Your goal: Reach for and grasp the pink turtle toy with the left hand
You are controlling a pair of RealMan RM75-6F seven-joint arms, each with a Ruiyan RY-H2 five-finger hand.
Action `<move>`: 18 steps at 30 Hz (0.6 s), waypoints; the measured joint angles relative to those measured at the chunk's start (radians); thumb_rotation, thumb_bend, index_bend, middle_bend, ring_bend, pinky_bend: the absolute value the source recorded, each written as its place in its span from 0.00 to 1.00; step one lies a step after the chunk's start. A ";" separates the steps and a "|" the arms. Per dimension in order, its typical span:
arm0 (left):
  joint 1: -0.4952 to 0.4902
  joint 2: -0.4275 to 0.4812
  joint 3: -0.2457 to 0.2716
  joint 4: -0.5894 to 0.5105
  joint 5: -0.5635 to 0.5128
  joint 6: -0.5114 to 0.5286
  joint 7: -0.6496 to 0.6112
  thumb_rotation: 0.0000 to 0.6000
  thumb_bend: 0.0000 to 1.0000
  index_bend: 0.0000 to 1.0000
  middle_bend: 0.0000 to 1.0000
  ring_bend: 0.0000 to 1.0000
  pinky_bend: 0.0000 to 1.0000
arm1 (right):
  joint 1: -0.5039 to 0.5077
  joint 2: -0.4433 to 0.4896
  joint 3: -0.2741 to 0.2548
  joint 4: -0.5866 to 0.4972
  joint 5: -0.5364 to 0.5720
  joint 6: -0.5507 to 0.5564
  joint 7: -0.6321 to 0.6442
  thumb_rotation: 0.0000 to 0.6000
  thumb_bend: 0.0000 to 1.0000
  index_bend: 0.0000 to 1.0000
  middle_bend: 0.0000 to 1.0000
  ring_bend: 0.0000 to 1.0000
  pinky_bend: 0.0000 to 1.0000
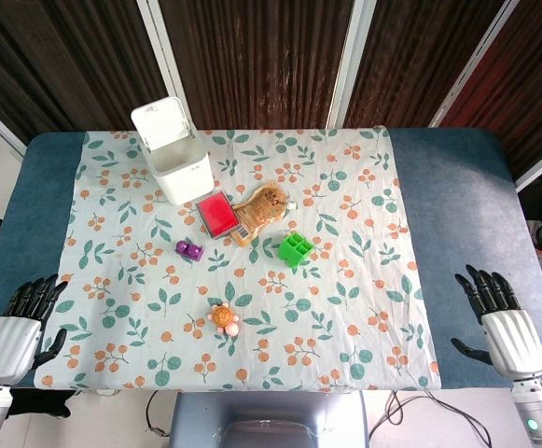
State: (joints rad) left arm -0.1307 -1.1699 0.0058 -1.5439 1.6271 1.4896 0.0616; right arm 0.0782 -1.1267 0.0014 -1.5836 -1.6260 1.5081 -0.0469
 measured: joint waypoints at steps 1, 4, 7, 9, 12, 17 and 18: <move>-0.002 -0.001 0.002 -0.001 0.002 -0.006 0.001 1.00 0.43 0.00 0.00 0.00 0.09 | -0.002 0.001 0.000 0.000 -0.002 0.003 0.000 1.00 0.21 0.00 0.00 0.00 0.00; -0.011 -0.005 0.009 -0.005 0.013 -0.020 0.003 1.00 0.43 0.00 0.00 0.00 0.10 | -0.007 0.004 -0.004 0.002 -0.006 0.010 0.004 1.00 0.21 0.00 0.00 0.00 0.00; -0.023 -0.019 0.014 -0.002 0.038 -0.028 0.005 1.00 0.43 0.00 0.00 0.03 0.15 | -0.008 0.013 -0.014 0.002 -0.013 0.004 0.014 1.00 0.21 0.00 0.00 0.00 0.00; -0.031 -0.034 0.019 0.006 0.061 -0.029 0.009 1.00 0.43 0.00 0.00 0.14 0.26 | -0.009 0.020 -0.020 -0.002 -0.025 0.004 0.030 1.00 0.21 0.00 0.00 0.00 0.00; -0.048 -0.073 0.027 0.024 0.120 -0.025 0.016 1.00 0.43 0.00 0.00 0.43 0.55 | -0.014 0.030 -0.028 -0.004 -0.047 0.023 0.045 1.00 0.21 0.00 0.00 0.00 0.00; -0.125 -0.183 0.038 0.096 0.248 -0.046 -0.001 1.00 0.43 0.04 0.00 0.76 0.88 | -0.021 0.048 -0.043 -0.010 -0.067 0.032 0.076 1.00 0.21 0.00 0.00 0.00 0.00; -0.140 -0.196 0.039 0.103 0.256 -0.064 -0.001 1.00 0.43 0.04 0.00 0.79 0.91 | -0.021 0.050 -0.044 -0.011 -0.068 0.031 0.079 1.00 0.21 0.00 0.00 0.00 0.00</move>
State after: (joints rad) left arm -0.2704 -1.3657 0.0445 -1.4409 1.8833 1.4258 0.0609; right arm 0.0569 -1.0771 -0.0426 -1.5942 -1.6944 1.5392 0.0326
